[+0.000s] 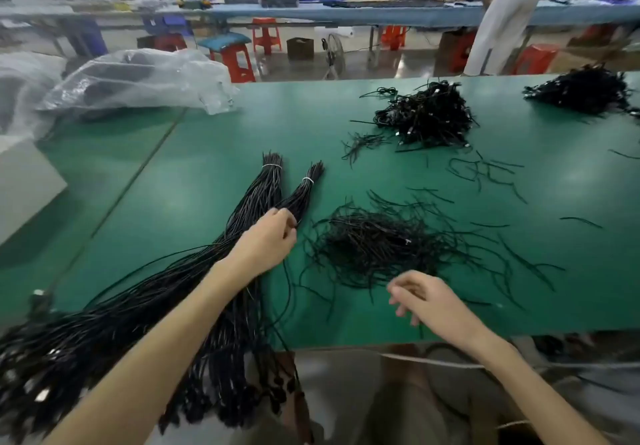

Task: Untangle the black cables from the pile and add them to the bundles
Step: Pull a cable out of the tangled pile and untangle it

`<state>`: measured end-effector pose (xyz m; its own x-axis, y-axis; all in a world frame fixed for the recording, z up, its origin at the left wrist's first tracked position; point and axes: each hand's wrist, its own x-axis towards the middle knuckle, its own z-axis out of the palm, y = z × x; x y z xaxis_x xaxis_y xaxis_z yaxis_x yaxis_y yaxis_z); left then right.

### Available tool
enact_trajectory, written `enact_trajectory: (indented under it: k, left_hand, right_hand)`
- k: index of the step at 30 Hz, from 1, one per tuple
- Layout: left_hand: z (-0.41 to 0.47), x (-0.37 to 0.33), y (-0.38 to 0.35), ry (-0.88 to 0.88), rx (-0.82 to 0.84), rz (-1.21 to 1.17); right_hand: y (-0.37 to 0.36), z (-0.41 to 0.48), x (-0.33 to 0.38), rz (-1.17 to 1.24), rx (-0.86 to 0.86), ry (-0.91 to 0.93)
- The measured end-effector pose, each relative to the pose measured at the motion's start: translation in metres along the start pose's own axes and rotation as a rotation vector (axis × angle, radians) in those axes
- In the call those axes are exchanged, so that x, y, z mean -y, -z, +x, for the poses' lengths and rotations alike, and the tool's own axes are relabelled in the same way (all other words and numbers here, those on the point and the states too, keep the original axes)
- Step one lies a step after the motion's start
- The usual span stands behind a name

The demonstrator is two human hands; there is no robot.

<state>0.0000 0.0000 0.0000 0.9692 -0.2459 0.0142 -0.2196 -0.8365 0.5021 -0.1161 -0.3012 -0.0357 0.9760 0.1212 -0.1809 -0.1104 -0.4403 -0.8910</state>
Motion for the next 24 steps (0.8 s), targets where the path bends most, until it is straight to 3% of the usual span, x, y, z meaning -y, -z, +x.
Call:
enact_trajectory:
  k: [3,7,14,20,24]
  left_hand:
    - [0.023,-0.001,-0.016,0.055,-0.163,0.304]
    - [0.029,0.019,-0.030,0.084,-0.145,0.571]
    - [0.013,0.031,-0.032,-0.064,-0.271,0.395]
    - [-0.035,-0.007,-0.049,-0.262,0.159,0.333]
    - [-0.056,-0.016,-0.049,-0.275,0.190,0.273]
  right_hand:
    - [-0.018,0.033,0.004,-0.165,-0.112,0.038]
    - [-0.038,0.053,-0.010,-0.259,-0.215,0.061]
    - [-0.054,0.054,-0.034,-0.449,-0.355,0.196]
    - [-0.055,0.049,-0.028,-0.485,-0.370,0.241]
    - [-0.062,0.038,-0.015,-0.687,-0.338,0.524]
